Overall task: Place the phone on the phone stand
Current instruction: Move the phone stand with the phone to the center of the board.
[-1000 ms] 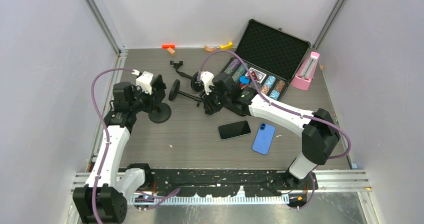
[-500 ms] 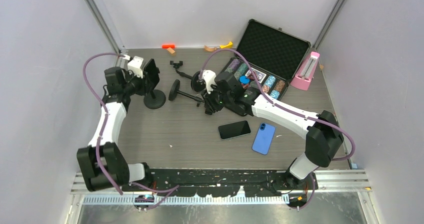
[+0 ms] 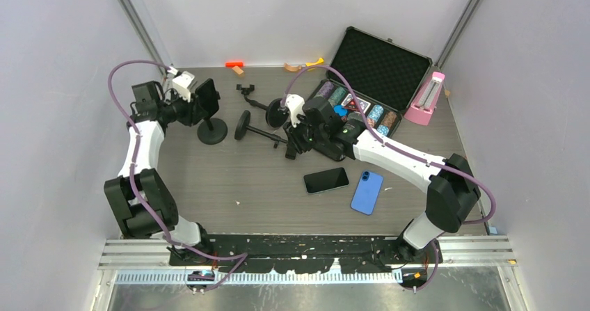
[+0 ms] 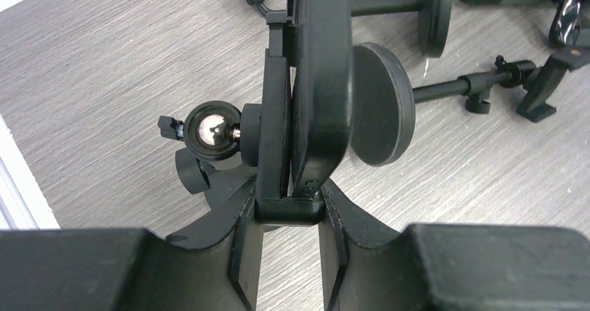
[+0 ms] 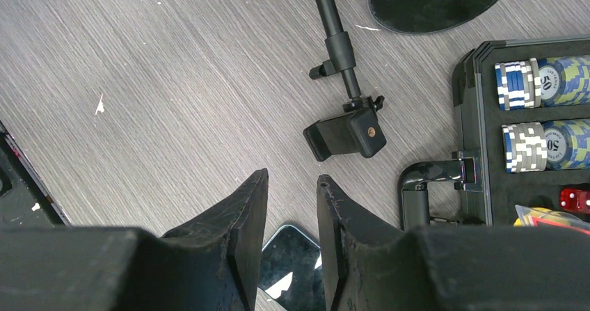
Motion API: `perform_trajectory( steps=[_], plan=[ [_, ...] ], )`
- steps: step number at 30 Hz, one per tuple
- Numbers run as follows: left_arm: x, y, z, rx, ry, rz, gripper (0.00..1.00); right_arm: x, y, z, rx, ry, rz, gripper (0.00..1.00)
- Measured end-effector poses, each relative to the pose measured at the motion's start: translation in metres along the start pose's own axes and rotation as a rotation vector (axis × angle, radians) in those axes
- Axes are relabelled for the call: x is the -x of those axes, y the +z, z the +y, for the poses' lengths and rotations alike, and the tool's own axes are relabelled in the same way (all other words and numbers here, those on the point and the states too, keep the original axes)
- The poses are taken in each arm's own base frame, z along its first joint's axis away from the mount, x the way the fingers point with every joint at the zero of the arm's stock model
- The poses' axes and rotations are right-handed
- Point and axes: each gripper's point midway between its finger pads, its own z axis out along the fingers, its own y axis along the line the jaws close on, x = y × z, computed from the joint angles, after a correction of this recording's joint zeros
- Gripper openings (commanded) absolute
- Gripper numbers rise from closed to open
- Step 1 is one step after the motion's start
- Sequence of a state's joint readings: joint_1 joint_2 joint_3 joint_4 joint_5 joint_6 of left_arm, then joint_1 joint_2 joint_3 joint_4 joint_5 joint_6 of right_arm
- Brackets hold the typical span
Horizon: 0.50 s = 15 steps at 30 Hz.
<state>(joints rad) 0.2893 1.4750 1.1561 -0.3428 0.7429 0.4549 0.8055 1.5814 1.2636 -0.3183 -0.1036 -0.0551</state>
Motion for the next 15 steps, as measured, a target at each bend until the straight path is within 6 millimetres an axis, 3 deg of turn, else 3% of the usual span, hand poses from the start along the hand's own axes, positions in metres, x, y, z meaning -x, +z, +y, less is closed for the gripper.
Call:
perform_trajectory(
  steps=[9,15],
  plan=[
    [-0.006,-0.013,0.004,-0.061,0.033,0.045,0.47,0.000,0.000,0.001,0.007,0.000,-0.001,0.37],
    [-0.002,-0.017,0.010,-0.048,0.046,0.036,0.55,0.001,0.000,0.002,0.011,0.000,-0.002,0.37]
  ],
)
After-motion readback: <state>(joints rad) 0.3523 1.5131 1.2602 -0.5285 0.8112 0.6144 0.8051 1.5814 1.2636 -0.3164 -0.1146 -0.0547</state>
